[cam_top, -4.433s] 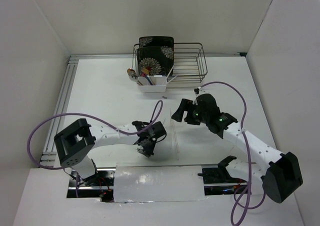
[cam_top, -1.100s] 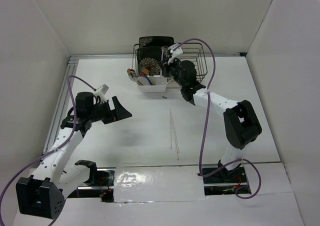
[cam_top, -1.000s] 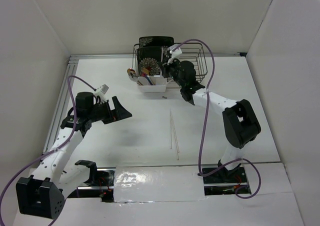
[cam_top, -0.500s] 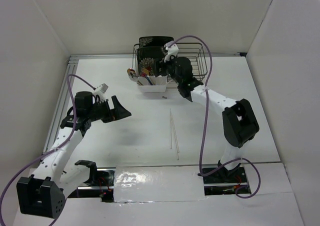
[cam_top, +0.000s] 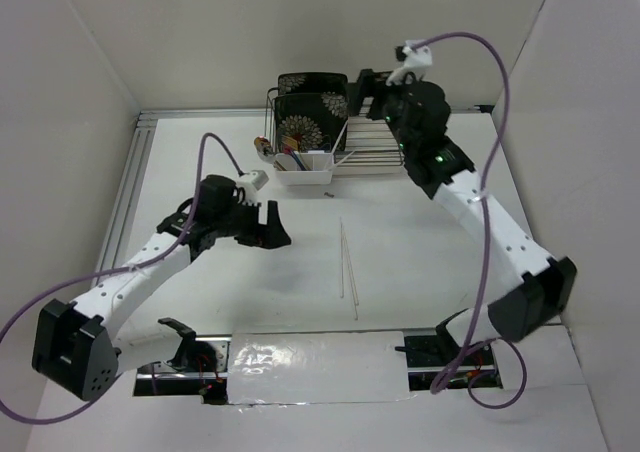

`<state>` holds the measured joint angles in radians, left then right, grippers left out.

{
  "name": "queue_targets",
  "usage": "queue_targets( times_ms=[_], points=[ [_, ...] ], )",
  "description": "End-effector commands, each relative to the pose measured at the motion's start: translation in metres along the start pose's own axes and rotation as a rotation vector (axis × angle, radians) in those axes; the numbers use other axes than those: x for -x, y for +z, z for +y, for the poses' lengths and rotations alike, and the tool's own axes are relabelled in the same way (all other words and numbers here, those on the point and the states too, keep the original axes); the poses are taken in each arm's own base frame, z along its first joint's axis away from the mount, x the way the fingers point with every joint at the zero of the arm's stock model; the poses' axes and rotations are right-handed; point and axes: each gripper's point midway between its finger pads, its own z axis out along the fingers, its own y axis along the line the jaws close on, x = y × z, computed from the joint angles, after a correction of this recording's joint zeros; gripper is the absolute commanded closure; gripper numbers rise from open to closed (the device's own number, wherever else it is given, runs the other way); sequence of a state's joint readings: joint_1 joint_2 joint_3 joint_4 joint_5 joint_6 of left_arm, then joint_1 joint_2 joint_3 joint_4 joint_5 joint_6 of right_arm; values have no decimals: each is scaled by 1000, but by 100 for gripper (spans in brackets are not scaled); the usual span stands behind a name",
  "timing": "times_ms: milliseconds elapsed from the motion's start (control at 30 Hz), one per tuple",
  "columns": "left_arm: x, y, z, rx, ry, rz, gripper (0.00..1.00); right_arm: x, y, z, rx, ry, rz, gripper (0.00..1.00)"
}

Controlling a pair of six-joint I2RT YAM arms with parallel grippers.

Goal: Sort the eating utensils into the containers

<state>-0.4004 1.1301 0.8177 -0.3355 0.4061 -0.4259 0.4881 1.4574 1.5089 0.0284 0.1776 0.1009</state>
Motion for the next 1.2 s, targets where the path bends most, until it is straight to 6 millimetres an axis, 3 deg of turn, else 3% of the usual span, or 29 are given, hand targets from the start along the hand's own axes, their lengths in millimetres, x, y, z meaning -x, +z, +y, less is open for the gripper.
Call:
queue_targets(
  times_ms=[0, 33, 67, 100, 167, 200, 233, 333, 433, 467, 667, 700, 800, 1167],
  points=[
    [3, 20, -10, 92, 22, 11, 7, -15, -53, -38, -150, 97, 69, 12],
    [6, 24, -19, 102, 35, 8, 7, -20, -64, -43, -165, 126, 76, 12],
    [5, 27, -9, 149, 7, 13, 8, -29, -76, -52, -192, 129, 96, 11],
    [-5, 37, -27, 137, 34, 43, 8, -42, -94, -59, -208, 155, 118, 11],
    [-17, 44, -28, 210, 38, 76, 8, -60, -113, -67, -248, 196, 159, 11],
    [-19, 51, -21, 248, -8, 96, 10, -87, -126, -74, -283, 216, 225, 11],
    [-22, 54, -33, 266, 24, 100, 11, -87, -139, -75, -285, 231, 222, 11],
    [-45, 68, -38, 346, 20, 167, 14, -115, -167, -80, -318, 300, 264, 11],
    [-60, 81, -48, 390, 12, 219, 18, -137, -184, -80, -312, 343, 296, 11],
    [-60, 84, -54, 400, 17, 226, 19, -136, -190, -80, -311, 355, 287, 11],
    [-90, 114, -66, 459, 22, 323, 24, -156, -208, -79, -307, 386, 338, 11],
    [-83, 118, -72, 448, 22, 311, 25, -161, -209, -80, -311, 385, 350, 11],
    [-91, 127, -74, 463, 3, 331, 27, -167, -212, -76, -294, 394, 369, 11],
    [-108, 152, -65, 528, 0, 373, 33, -175, -216, -75, -276, 370, 389, 11]
  ],
)
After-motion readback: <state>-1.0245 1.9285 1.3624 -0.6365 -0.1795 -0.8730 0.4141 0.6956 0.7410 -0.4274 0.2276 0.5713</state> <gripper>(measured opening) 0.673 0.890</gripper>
